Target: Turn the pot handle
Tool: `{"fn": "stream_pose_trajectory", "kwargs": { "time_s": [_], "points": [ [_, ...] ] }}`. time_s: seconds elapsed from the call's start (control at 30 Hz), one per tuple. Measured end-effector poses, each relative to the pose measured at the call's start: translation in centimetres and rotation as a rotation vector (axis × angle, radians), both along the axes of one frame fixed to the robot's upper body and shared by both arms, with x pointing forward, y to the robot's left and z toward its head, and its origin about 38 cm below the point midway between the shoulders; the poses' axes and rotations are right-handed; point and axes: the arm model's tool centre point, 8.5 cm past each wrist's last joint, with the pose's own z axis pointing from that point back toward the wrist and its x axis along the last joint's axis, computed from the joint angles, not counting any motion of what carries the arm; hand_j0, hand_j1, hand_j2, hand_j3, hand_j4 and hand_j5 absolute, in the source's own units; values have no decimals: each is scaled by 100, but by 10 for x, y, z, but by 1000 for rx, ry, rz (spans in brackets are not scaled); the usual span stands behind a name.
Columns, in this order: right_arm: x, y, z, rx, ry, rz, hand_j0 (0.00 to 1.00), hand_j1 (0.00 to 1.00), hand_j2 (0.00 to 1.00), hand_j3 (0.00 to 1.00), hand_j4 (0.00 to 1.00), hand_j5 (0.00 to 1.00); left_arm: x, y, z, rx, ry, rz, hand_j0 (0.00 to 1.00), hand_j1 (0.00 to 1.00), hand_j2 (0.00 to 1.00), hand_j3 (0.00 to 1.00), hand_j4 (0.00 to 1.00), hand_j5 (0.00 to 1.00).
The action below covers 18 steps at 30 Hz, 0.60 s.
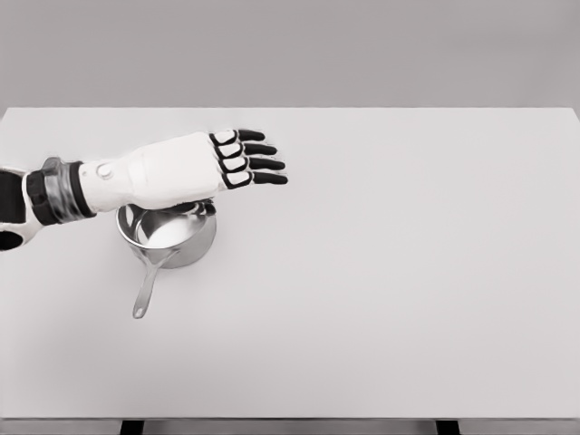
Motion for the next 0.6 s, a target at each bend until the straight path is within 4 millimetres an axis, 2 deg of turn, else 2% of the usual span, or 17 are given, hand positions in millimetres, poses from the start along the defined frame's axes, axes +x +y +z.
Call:
{"fn": "stream_pose_trajectory", "kwargs": {
  "time_s": [0.07,0.17,0.43,0.6],
  "points": [
    [0,0,0,0,0,0,100,100,100,100,100,100,-11,-6,-14,-8,38,-23,100,100,100,100,100,100],
    [0,0,0,0,0,0,100,100,100,100,100,100,-17,-13,-17,-18,45,-45,100,100,100,100,100,100],
    [0,0,0,0,0,0,100,100,100,100,100,100,-35,-16,-54,-18,145,-55,100,100,100,100,100,100],
    [0,0,0,0,0,0,100,100,100,100,100,100,-39,-16,-61,-5,156,-58,100,100,100,100,100,100]
  ]
}}
